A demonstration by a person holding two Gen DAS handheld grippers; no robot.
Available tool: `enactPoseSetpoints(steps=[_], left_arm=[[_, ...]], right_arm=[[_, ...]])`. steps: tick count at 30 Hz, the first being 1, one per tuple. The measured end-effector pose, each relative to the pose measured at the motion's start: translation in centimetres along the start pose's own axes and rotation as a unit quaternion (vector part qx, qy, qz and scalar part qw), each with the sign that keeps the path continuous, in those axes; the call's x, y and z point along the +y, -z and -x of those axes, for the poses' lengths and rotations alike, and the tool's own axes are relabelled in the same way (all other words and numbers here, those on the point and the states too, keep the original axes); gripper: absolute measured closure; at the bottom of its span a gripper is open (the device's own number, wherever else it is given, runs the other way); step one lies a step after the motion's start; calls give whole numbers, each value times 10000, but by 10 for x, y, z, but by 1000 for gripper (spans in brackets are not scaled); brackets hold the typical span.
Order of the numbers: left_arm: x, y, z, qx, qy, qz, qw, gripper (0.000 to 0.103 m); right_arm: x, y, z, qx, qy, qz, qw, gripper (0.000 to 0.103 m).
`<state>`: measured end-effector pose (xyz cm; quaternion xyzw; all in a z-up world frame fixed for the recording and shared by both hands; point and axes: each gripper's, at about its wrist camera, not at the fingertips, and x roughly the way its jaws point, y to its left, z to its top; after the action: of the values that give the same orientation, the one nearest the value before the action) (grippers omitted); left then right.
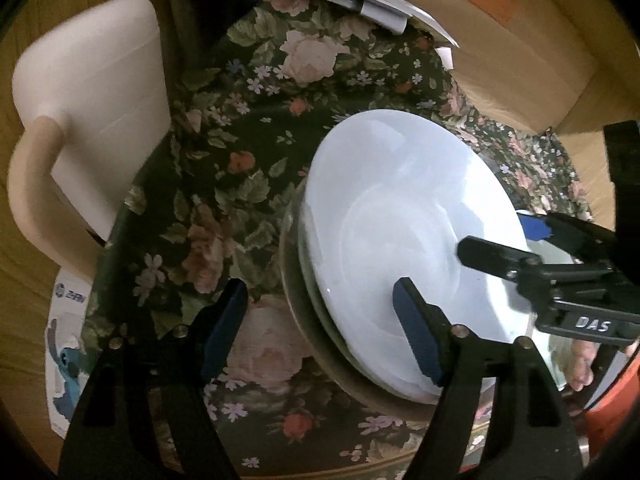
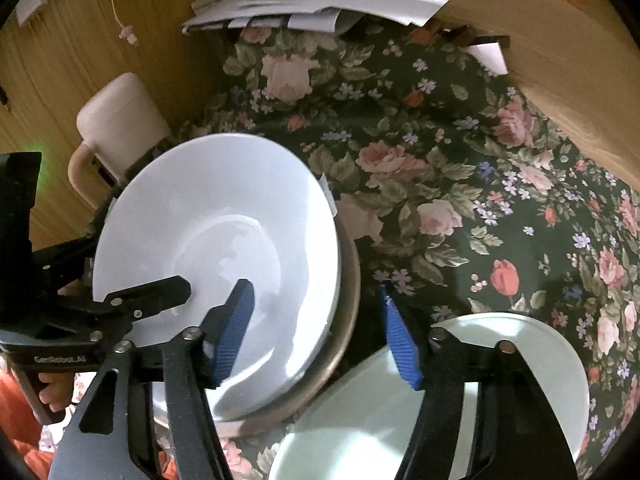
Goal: Organize plates and bowls
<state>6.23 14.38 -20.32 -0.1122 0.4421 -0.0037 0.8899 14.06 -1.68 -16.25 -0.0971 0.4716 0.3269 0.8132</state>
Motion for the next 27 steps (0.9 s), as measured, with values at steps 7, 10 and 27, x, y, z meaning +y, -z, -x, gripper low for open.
enactPoseSetpoints(steps=[7, 10, 27], left_arm=[[-5, -1, 0, 14, 224, -104, 9997, 57], [-9, -2, -1, -14, 214, -135, 9997, 60], [-13, -6, 1, -152, -74, 344, 9993, 59]], right_arm=[[-12, 0, -6, 95, -302, -278, 9991, 69], [-11, 1, -6, 118, -302, -273, 9991, 69], [-10, -2, -2, -1, -251, -471, 9986, 71]])
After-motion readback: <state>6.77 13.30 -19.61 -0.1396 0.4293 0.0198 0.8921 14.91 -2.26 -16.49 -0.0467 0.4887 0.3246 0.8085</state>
